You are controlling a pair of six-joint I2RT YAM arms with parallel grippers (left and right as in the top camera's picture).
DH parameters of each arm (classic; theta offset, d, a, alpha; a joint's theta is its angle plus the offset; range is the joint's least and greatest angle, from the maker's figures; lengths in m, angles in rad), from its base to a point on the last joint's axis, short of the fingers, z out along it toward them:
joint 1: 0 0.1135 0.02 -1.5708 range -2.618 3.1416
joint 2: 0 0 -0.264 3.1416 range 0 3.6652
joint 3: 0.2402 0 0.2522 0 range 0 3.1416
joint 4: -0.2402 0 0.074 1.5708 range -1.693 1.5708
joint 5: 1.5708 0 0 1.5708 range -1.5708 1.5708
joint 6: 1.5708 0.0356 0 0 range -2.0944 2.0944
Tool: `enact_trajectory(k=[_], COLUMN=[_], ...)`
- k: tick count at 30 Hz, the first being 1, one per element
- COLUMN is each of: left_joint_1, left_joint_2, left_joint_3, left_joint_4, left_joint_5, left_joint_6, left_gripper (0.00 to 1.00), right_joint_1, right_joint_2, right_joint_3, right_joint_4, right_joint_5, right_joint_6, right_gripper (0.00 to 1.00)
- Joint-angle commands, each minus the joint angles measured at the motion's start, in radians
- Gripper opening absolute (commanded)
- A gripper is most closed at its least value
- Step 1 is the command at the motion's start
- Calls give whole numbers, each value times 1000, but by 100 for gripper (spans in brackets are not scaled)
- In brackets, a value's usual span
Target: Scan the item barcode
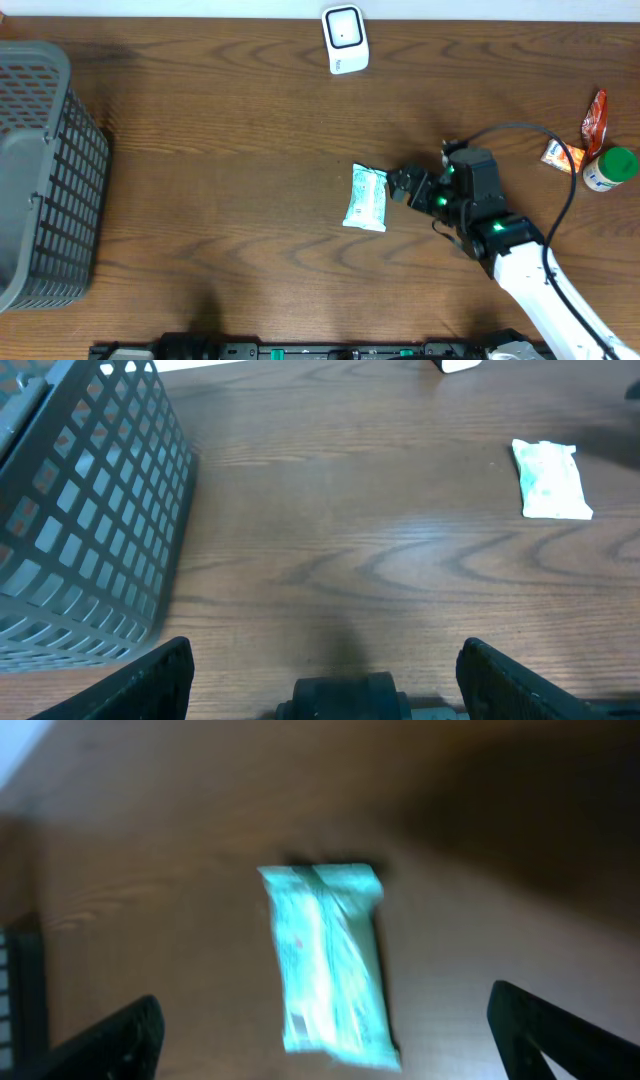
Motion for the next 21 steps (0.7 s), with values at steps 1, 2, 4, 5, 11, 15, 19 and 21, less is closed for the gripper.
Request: enact_trajectory(k=[1,2,4,5,11,15,19,21], left_joint_1=[-4,-4,-4,-4,-4,-4,-4,-4], left_joint_2=[-2,-2,-2,-2,-2,-2,-2,-2], left_joint_3=[2,2,2,2,2,2,2,2], left_joint_4=[-1,-1,-1,-1,-1,-1,-1,-1], left_joint_5=[-9,-9,-9,-9,-9,-9,-9,-9], left_joint_6=[10,10,10,10,10,10,10,10], left_gripper=[84,84,84,84,84,85,84,84], right_joint_1=[-27,-40,-77,-96,-162,-148,-139,-138], right_joint_2=[90,129,218,261,517,644,731,762], right_joint_3=[7,8,27,47,271,410,487,498], right_joint_4=[107,150,213,223,144,105,19,-28], right_joint_5=[-96,-159,-250,-269,-397,-464,-533,-531], right_joint_6=[-270,-333,-424,-446,-558,-591,-691,-743], right_gripper=[99,99,99,99,98,98,99,99])
